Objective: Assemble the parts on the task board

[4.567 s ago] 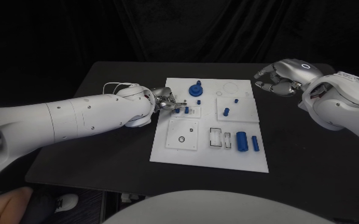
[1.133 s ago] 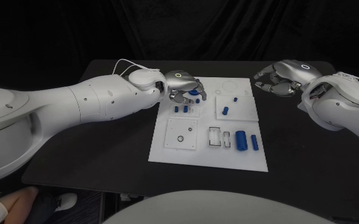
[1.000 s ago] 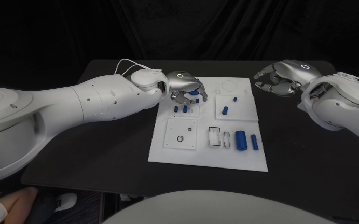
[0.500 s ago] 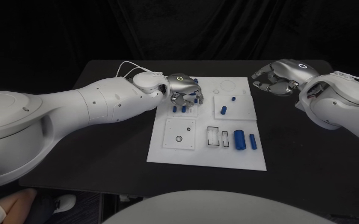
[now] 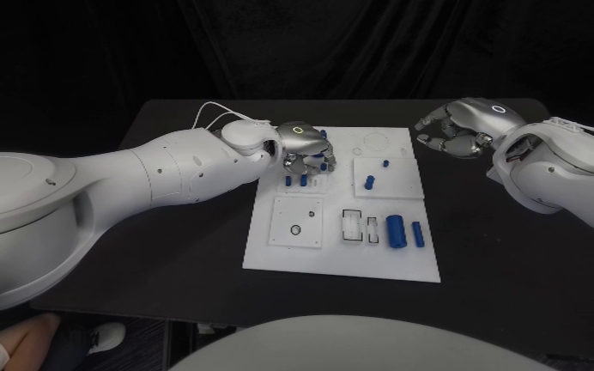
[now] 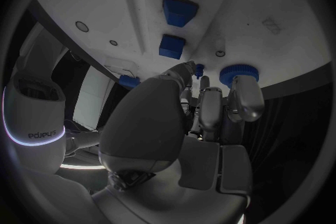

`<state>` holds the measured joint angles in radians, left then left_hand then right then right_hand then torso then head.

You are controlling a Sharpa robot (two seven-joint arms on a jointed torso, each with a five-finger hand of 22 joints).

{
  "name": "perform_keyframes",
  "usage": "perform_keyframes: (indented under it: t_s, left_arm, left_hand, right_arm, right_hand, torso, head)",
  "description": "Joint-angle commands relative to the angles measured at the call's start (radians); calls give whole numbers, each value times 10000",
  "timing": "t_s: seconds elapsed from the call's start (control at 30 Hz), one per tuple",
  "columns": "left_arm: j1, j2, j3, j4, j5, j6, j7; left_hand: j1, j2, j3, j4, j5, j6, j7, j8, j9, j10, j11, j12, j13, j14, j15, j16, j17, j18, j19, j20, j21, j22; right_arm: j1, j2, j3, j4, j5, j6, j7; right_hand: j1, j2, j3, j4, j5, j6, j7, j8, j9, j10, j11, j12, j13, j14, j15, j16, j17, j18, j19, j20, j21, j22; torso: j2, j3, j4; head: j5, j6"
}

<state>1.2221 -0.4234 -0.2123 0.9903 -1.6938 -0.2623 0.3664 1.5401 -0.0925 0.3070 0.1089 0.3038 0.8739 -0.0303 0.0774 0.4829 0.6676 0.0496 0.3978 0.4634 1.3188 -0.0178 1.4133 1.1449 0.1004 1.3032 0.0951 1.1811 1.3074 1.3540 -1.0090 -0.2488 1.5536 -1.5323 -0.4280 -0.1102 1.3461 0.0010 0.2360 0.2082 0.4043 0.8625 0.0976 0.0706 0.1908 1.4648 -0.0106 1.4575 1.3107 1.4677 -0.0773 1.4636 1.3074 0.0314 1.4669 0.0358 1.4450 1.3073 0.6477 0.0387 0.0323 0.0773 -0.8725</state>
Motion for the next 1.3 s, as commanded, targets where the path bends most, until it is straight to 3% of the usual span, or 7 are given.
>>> perform_keyframes:
  t_s: [0.03,0.3,0.47,0.63,0.93,1.2,1.3]
  left_arm:
    - [-30,66,10,-75,-20,-140,14]
    - [-89,167,10,-273,-20,-144,-19]
    - [-125,216,10,-373,-20,-225,-75]
    - [-156,264,10,-448,-20,-372,-86]
    - [-201,268,10,-450,-20,-1061,59]
    - [-199,-39,10,-165,-20,-1764,68]
    - [-108,-335,9,214,-20,-1887,4]
  left_hand:
    - [-21,80,104,-14,70,90,33,15,-19,94,6,27,14,69,11,58,20,-109,95,-11,50,1453]
    - [-87,106,317,-48,73,332,156,50,-29,475,-46,70,15,220,-27,161,193,-135,198,-34,180,1492]
    - [-214,133,403,-42,-136,606,268,117,-1,835,-100,84,6,337,-71,225,314,-157,280,-50,274,1518]
    - [-299,198,409,-69,-348,846,359,188,59,1292,-178,183,64,364,-129,228,289,-158,298,-64,272,1516]
    - [-237,411,362,-283,-377,1292,640,327,196,2175,-560,482,303,603,-394,349,545,-201,457,-97,457,1575]
    - [-136,447,326,-490,-266,1344,656,248,181,2594,-604,631,470,746,-466,402,672,-241,609,-132,651,1631]
    - [-109,423,320,-542,-248,1357,671,233,176,2647,-591,641,497,745,-470,390,634,-234,605,-144,635,1625]
  right_arm:
    - [-19,12,7,-2,-18,-26,-113]
    - [-20,39,7,-16,-18,17,-137]
    - [-20,42,7,-23,-18,39,-149]
    - [-20,49,7,-34,-18,56,-157]
    - [-21,53,7,-42,-18,74,-156]
    - [-21,22,7,-22,-18,78,-146]
    - [-22,-6,7,-15,-17,102,-156]
  right_hand:
    - [-29,-71,71,3,51,2,-40,-44,-20,60,18,-68,1058,703,40,39,937,-9,497,22,33,2233]
    - [-29,-71,71,3,51,2,-40,-44,-20,60,18,-68,1058,703,40,39,937,-9,497,22,33,2233]
    - [-29,-71,71,3,51,2,-40,-44,-20,60,18,-68,1058,703,40,39,937,-9,497,22,33,2233]
    - [-29,-71,71,3,51,2,-40,-44,-20,60,18,-68,1058,703,40,39,937,-9,497,22,33,2233]
    - [-35,-68,81,4,51,0,-42,-44,-24,57,16,-74,1051,702,39,35,929,-7,494,21,26,2231]
    - [-43,-64,94,5,50,-3,-45,-44,-28,53,15,-80,1043,701,39,30,919,-5,491,20,17,2228]
    - [-43,-64,94,5,50,-3,-45,-44,-28,53,15,-80,1043,701,39,30,919,-5,491,20,17,2228]
  torso:
    - [-2,-6,15]
    - [-13,-1,20]
    - [-12,4,25]
    - [-7,2,20]
    - [-9,-2,22]
    - [-8,-3,31]
    - [-11,-5,35]
  head:
    - [10,-1]
    - [-54,-1]
    - [-120,-1]
    - [-93,-1]
    - [-87,-1]
    - [-58,-1]
    - [-18,-1]
